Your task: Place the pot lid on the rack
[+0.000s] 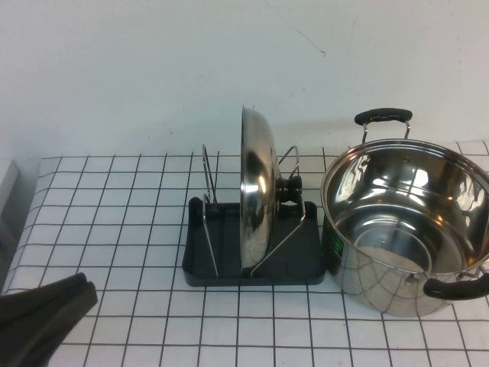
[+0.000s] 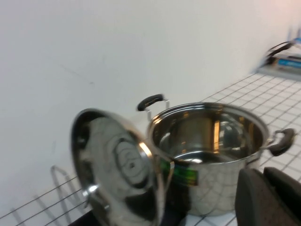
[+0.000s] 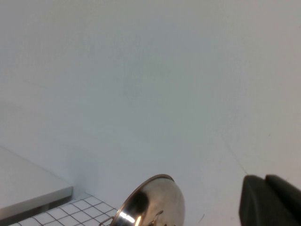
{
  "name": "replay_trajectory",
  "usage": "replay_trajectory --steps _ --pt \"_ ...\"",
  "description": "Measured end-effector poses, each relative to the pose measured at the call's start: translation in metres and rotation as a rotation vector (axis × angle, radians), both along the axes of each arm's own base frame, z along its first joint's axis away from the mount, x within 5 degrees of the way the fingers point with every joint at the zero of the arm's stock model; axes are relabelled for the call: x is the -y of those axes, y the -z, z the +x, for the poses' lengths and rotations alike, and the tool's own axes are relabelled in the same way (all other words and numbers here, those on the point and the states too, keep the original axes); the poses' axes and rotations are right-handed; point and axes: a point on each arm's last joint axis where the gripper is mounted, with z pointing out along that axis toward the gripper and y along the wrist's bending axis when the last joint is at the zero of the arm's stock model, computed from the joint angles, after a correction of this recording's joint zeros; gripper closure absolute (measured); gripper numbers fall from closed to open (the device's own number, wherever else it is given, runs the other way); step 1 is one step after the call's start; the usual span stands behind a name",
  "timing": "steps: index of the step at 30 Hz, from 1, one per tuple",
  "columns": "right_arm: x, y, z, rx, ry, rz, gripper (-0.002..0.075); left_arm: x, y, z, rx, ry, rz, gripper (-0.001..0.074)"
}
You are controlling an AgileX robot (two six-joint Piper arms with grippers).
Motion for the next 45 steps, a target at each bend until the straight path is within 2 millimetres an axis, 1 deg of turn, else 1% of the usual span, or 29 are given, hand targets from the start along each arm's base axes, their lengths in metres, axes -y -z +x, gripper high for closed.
replay_trajectory --steps 3,7,9,14,18,28,33,34,35,38,42,45 --pt "0.000 0.000 0.000 0.001 0.001 -0.004 0.0727 0.006 -0.002 -0.006 0.004 0.090 -0.031 0.0736" --pt "0.000 0.000 0.000 0.000 0.000 -0.002 0.0727 0.013 -0.006 -0.016 -0.039 0.223 -0.115 0.0736" --pt "0.000 0.000 0.000 -0.003 -0.001 0.001 0.0727 0.015 -0.006 -0.018 -0.047 0.250 -0.130 0.0736" --pt "0.000 0.000 0.000 -0.003 0.002 -0.005 0.0727 0.013 -0.003 -0.015 -0.042 0.212 -0.110 0.0736" --pt "0.003 0.002 0.002 -0.004 0.042 -0.024 0.0727 0.011 -0.002 -0.012 -0.046 0.169 -0.100 0.0736" --pt "0.004 0.006 0.004 0.061 0.091 -0.196 0.0727 0.011 -0.002 -0.011 -0.041 0.159 -0.093 0.0736" --pt "-0.003 0.010 -0.001 0.085 0.008 -0.278 0.0727 0.011 -0.002 -0.011 -0.038 0.159 -0.090 0.0736" --pt "-0.004 0.013 -0.001 0.061 -0.005 -0.266 0.0727 0.011 -0.001 -0.011 -0.038 0.158 -0.090 0.0736" --pt "-0.004 0.015 0.000 0.041 -0.008 -0.253 0.0727 0.014 -0.001 -0.016 -0.041 0.223 -0.089 0.0736" --pt "-0.002 0.017 0.002 -0.040 0.004 -0.162 0.0727 0.011 -0.002 -0.012 -0.038 0.175 -0.089 0.0736" --pt "0.001 0.013 0.004 -0.144 0.017 0.021 0.0727 0.011 -0.001 -0.011 -0.037 0.159 -0.086 0.0736" --pt "0.004 0.007 0.004 -0.177 0.025 0.115 0.0727 0.011 -0.001 -0.011 -0.037 0.159 -0.086 0.0736"
